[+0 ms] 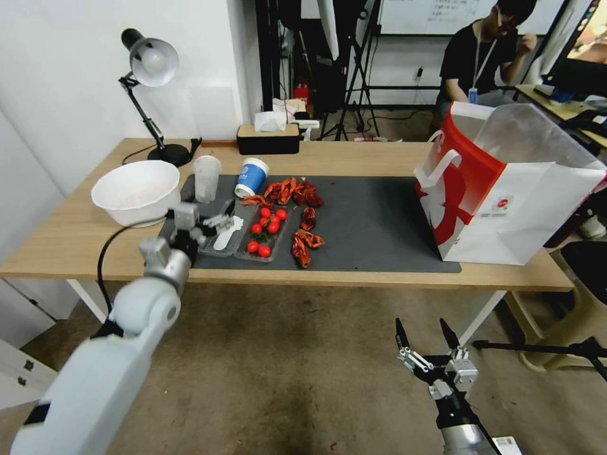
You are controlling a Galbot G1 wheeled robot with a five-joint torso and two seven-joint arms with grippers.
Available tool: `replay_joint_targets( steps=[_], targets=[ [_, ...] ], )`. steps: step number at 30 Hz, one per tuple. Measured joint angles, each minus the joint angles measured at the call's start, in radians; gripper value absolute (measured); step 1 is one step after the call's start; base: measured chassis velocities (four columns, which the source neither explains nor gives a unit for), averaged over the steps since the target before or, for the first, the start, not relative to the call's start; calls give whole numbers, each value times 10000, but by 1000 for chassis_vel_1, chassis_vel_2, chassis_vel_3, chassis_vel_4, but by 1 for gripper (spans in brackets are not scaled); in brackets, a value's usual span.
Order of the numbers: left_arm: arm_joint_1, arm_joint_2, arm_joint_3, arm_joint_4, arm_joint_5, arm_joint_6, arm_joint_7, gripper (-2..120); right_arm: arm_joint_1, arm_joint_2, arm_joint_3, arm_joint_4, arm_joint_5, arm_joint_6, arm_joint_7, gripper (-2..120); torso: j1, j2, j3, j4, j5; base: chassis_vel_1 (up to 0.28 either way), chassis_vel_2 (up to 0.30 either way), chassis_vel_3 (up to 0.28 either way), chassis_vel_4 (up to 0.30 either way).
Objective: Pick up the trash from the table and place it into the takeout bag.
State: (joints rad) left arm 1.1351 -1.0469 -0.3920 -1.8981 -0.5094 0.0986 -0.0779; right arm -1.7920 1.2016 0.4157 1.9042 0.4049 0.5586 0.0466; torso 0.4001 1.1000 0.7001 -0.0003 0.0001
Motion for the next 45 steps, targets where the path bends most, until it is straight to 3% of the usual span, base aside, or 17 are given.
replay_joint_targets(
  steps=[13, 17, 18, 24, 30, 32, 33, 36, 41, 45],
  targets=[
    [-1914, 434, 713, 1012, -852, 601, -111, 100, -73, 78, 21, 52, -23, 29, 3, 100, 0, 0, 0, 0, -1, 0, 0, 0, 0],
    [-3021, 565, 1218, 1644, -1310, 871, -138, 100, -100, 106, 51, 52, -51, 61, 6, 100, 0, -1, 0, 3, -4, 0, 0, 0, 0],
    [-3624, 562, 1654, 2041, -1656, 1085, -147, 100, -120, 141, 73, 53, -84, 67, 12, 100, 0, -1, 1, 7, 0, 0, 0, 0, 0],
    [-4838, 313, 2579, 2853, -2029, 1465, -231, 100, -214, 225, 132, 140, -185, 67, 27, 100, 0, -1, 0, 2, -5, 0, 0, 0, 0],
    [-6619, -207, 4119, 4352, -2094, 2313, -395, 100, -395, 308, 303, 186, -219, 165, 41, 100, 1, -1, 0, 0, 1, 0, 0, 0, 0],
    [-7348, -453, 4733, 5283, -1927, 2463, -539, 100, -422, 314, 350, 186, -219, 208, 54, 100, 0, -1, 0, 3, 0, 0, 0, 0, 0],
    [-7348, -453, 4733, 5283, -1927, 2463, -539, 100, -422, 314, 350, 186, -219, 208, 54, 100, 0, -1, 0, 3, 0, 0, 0, 0, 0],
    [-8159, -869, 5062, 6751, -1693, 2968, -701, 100, -404, 315, 354, 186, -200, 244, 58, 100, 1, -1, 0, 3, -1, 0, 0, 0, 0],
    [-8576, -1118, 5224, 7540, -1742, 3797, -662, 100, -329, 235, 365, 57, -146, 266, 89, 100, 0, -1, -1, 4, 0, 0, 0, 0, 0],
    [-8766, -1323, 5222, 7968, -1866, 4001, -597, 100, -277, 190, 366, 2, -133, 267, 168, 100, -1, -1, -1, 2, 0, 0, 0, 0, 0]
  ],
)
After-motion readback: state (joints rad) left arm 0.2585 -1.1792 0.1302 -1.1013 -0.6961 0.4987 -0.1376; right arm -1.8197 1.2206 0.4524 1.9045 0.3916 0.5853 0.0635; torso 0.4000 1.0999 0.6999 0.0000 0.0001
